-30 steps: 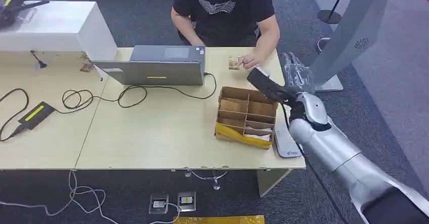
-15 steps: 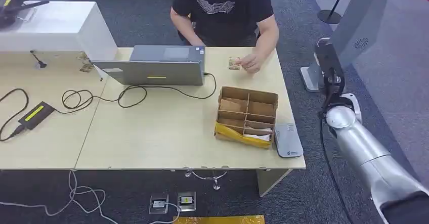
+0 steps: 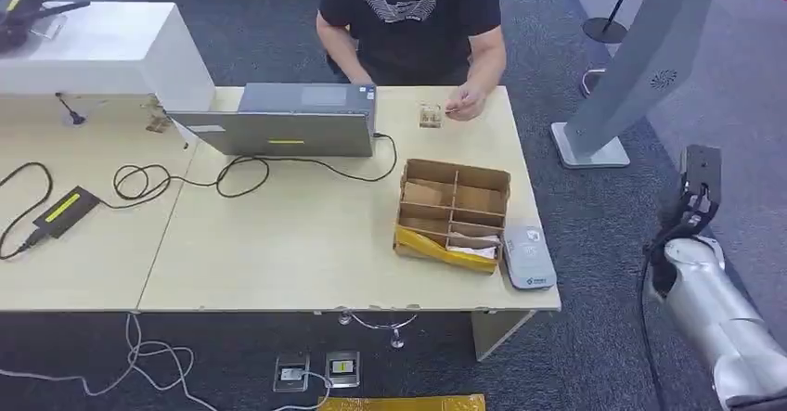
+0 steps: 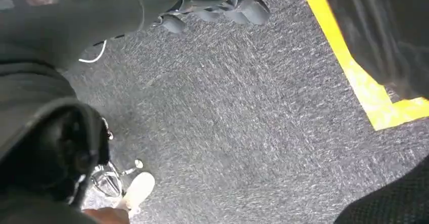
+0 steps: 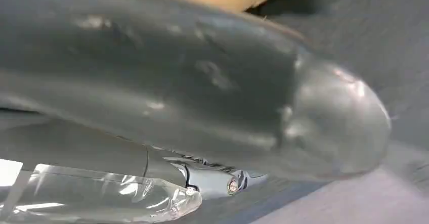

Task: Pass the card to the sensor for recognition and then transmit it.

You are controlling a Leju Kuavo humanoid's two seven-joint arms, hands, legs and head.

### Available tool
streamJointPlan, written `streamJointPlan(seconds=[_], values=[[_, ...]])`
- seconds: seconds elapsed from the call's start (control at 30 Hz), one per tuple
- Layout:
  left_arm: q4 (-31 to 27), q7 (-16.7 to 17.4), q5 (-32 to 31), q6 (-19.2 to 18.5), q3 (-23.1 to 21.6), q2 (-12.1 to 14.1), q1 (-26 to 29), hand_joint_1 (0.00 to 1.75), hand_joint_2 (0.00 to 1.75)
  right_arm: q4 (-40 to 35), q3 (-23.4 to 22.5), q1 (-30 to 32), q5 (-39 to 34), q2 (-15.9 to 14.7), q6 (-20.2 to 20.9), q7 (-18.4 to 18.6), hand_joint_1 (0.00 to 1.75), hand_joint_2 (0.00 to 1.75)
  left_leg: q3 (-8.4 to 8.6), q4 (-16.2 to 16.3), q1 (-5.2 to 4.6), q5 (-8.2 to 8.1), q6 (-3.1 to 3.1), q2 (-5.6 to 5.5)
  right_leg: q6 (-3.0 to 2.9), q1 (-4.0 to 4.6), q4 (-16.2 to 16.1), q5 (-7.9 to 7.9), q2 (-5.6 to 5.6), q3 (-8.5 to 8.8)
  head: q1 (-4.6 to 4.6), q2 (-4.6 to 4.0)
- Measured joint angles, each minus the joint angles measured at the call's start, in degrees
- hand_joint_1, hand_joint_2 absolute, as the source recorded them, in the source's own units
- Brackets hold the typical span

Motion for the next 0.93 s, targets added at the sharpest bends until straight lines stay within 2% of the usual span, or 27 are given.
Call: streamJointPlan(seconds=[0.17,0.33,0.5,0.57,0.67,0.7,0.73,0.77,0.87,0.93], values=[[0.0,1.6,0.0,0.7,0.5,0.0,0.5,0.0,0.0,5.9,-2.4,3.5,-4.1,-1.0,2.5,-2.5,0.0,0.0,-0.02,0.0,0.0,0.0,0.0,-0.05,0.0,0.0,0.0,0.0,-0.01,0.0,0.0,0.02],[0.0,0.7,2.6,2.3,2.0,0.4,1.5,0.0,0.0,10.3,-6.2,8.3,-11.4,-1.5,3.7,-8.3,0.0,0.0,0.01,0.0,0.01,0.0,0.0,-0.06,-0.02,0.02,0.0,-0.03,-0.02,0.0,0.0,0.0],[0.0,0.8,3.8,1.1,3.2,0.6,2.0,0.0,0.0,14.8,-11.0,16.9,-21.5,-0.8,6.2,-11.4,0.0,0.0,0.0,0.0,0.05,-0.04,0.0,-0.31,-0.04,0.04,0.0,-0.17,-0.3,0.08,0.02,0.02],[0.1,1.9,3.9,0.5,3.9,0.7,2.1,0.0,0.0,16.7,-13.5,21.9,-24.7,0.2,7.1,-13.0,0.0,0.0,-0.03,0.0,0.06,-0.06,0.03,-0.48,-0.04,0.05,0.0,-0.22,-0.5,0.12,0.02,0.02],[0.0,9.8,4.7,-0.4,4.4,-0.3,1.9,0.0,0.0,19.3,-16.7,28.1,-26.8,3.1,6.2,-12.1,0.0,0.0,-0.05,0.0,0.06,-0.13,-0.02,-0.51,-0.09,0.06,0.0,-0.25,-0.52,0.08,-0.02,0.0],[-0.2,13.4,6.2,-1.2,4.9,-1.1,1.8,0.0,0.0,19.9,-17.2,29.8,-27.0,4.1,5.3,-11.0,0.0,0.0,0.01,-0.2,-0.01,-0.13,-0.03,-0.46,-0.09,-0.02,0.0,-0.25,-0.5,0.11,-0.02,0.02],[-0.1,19.9,7.3,-1.9,5.8,-1.8,1.6,0.0,0.0,20.6,-18.0,31.5,-27.1,5.6,3.7,-10.0,0.0,0.0,0.0,-0.2,-0.08,-0.12,-0.01,-0.44,-0.08,-0.08,0.0,-0.26,-0.5,0.08,-0.09,0.0],[0.0,23.3,8.8,-2.4,6.6,-2.6,1.3,0.0,0.0,21.3,-18.7,32.9,-27.2,7.4,2.3,-9.6,0.0,0.0,0.07,-0.2,-0.06,-0.13,-0.01,-0.42,-0.12,-0.05,0.0,-0.31,-0.52,0.19,-0.09,0.02],[0.0,26.5,12.8,-0.9,8.8,-3.4,1.2,0.0,0.0,22.5,-20.0,35.1,-27.1,11.3,0.2,-9.6,0.0,0.0,0.2,-0.2,-0.06,-0.18,-0.07,-0.06,-0.16,-0.04,0.0,-0.3,-0.06,0.15,-0.13,0.0],[0.1,27.2,14.2,0.2,10.3,-3.5,1.6,0.0,0.0,23.1,-20.9,35.8,-27.1,13.1,-0.3,-9.9,0.0,0.0,0.31,-0.2,-0.06,-0.18,-0.07,0.07,-0.16,-0.03,0.0,-0.29,0.08,0.14,-0.09,0.02]])
